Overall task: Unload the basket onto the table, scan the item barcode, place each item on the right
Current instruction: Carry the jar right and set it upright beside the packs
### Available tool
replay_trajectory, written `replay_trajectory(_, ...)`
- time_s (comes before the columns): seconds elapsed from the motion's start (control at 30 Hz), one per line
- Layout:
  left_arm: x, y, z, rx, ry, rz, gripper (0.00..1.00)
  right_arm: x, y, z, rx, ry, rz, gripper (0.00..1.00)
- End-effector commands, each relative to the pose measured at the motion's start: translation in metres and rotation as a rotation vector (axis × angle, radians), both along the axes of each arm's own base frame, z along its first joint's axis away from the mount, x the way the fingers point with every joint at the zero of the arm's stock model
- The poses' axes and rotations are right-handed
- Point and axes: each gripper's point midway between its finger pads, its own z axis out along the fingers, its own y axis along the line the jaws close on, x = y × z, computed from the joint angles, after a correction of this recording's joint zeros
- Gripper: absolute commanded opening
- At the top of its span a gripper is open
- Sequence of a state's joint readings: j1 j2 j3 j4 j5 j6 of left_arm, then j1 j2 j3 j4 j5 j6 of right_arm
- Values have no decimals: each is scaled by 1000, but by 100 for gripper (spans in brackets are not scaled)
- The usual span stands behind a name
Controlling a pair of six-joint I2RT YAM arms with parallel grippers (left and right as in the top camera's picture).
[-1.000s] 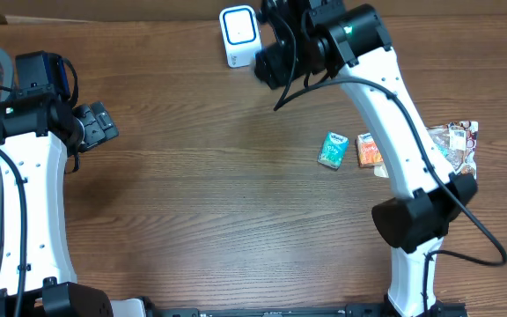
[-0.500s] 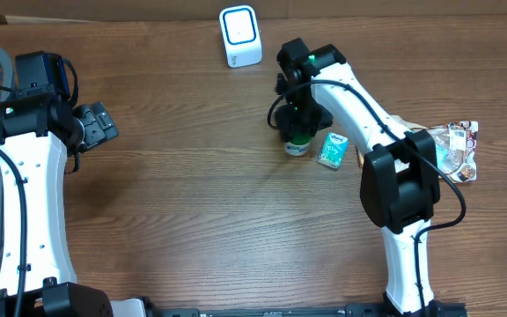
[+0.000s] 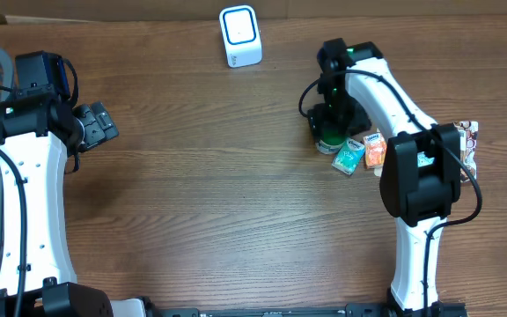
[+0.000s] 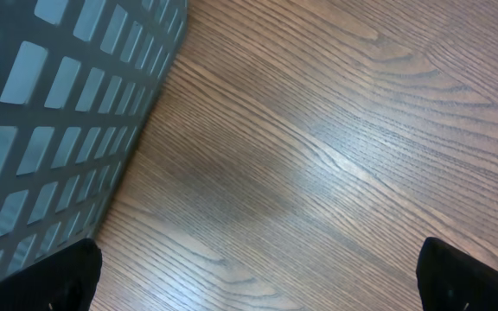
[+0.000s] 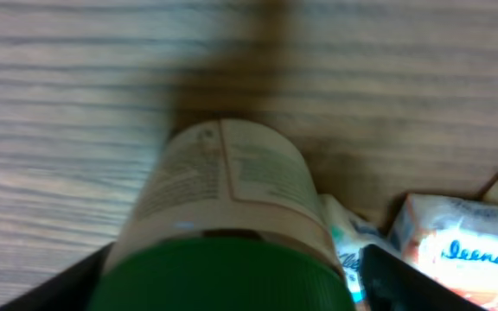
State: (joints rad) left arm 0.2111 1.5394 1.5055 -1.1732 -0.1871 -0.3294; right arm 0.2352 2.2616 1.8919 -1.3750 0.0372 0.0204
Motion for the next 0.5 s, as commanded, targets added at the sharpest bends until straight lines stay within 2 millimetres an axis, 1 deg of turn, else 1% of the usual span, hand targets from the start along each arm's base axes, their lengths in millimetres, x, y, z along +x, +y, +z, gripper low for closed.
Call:
replay_trajectory(0.0,1,-1,1,3,-2,-21,100,1,1,13,41,-16,-28,100)
replay_trajectory(0.1,1,-1,1,3,-1,-21,100,6,7,24,79,-37,-31,100)
replay_trajectory(0.17,1,-1,1,3,-2,-21,100,12,12,40,105,-75,-30,100)
replay_trajectory(0.23,1,-1,1,3,-1,-21,100,16,13,61,118,-120,-29,100)
replay_trajectory(0.37,1,-1,1,3,-1,-21,100,15,17,117,161,-211,-23,100)
replay_trajectory(0.4,1,-1,1,3,-2,-21,99,12,19,138,184,-242,-21,100)
replay_trajectory(0.47,1,-1,1,3,-1,-21,100,4,21,167,218,-289,-16,100)
